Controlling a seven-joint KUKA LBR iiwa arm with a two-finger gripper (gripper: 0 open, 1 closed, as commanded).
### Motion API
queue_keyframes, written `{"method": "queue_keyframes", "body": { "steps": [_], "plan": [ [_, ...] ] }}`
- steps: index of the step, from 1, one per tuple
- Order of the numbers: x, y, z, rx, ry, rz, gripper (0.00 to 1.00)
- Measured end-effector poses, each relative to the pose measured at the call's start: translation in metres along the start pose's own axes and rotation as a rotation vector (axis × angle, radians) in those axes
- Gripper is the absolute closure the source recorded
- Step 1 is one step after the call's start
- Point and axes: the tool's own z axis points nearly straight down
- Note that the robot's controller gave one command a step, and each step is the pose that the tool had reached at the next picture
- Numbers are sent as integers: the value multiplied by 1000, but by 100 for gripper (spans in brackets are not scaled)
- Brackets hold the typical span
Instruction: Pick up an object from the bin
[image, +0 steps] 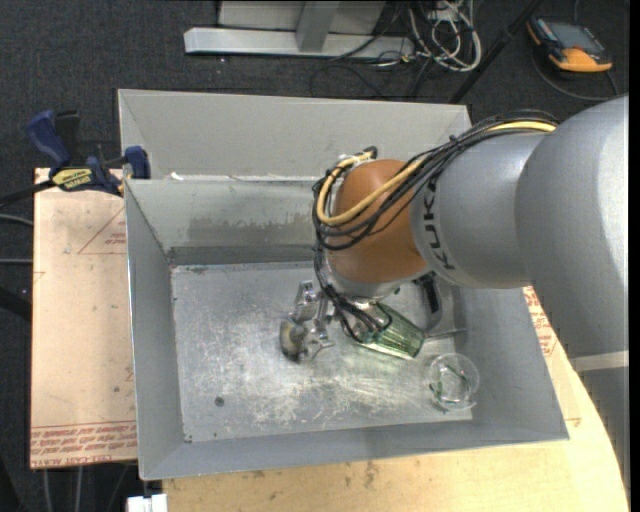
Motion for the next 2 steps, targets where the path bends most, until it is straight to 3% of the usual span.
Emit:
{"method": "queue_keyframes", "body": {
  "steps": [2],
  "plan": [
    [1,0,-2,0,3,0,100]
  ]
}}
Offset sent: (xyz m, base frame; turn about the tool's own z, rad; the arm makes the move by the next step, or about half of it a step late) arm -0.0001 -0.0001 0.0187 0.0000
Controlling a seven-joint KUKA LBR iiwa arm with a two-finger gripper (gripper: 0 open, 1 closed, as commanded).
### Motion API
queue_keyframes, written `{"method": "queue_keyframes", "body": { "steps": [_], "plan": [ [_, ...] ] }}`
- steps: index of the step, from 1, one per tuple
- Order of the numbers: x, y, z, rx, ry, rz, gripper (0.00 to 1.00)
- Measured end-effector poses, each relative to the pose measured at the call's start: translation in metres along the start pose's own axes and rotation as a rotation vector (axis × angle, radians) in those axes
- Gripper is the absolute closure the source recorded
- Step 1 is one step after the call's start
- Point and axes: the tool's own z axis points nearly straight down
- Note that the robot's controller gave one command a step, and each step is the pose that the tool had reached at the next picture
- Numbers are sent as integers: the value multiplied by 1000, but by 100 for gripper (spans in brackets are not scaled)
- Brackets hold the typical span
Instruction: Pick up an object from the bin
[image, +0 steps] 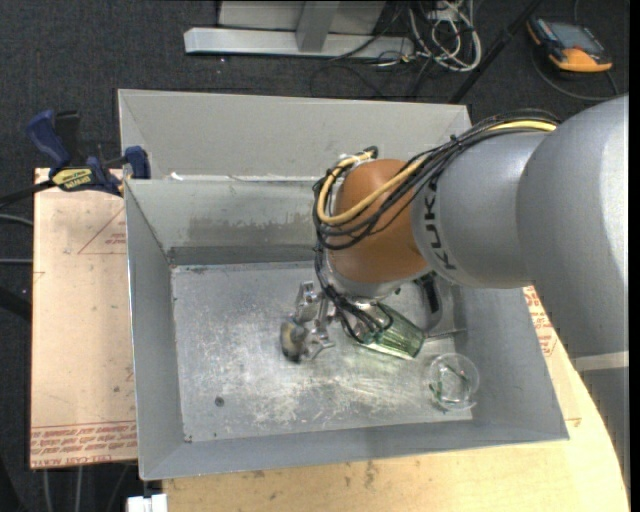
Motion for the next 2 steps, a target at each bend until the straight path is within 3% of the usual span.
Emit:
{"method": "queue_keyframes", "body": {
  "steps": [2],
  "plan": [
    [3,0,-30,1,13,0,100]
  ]
}}
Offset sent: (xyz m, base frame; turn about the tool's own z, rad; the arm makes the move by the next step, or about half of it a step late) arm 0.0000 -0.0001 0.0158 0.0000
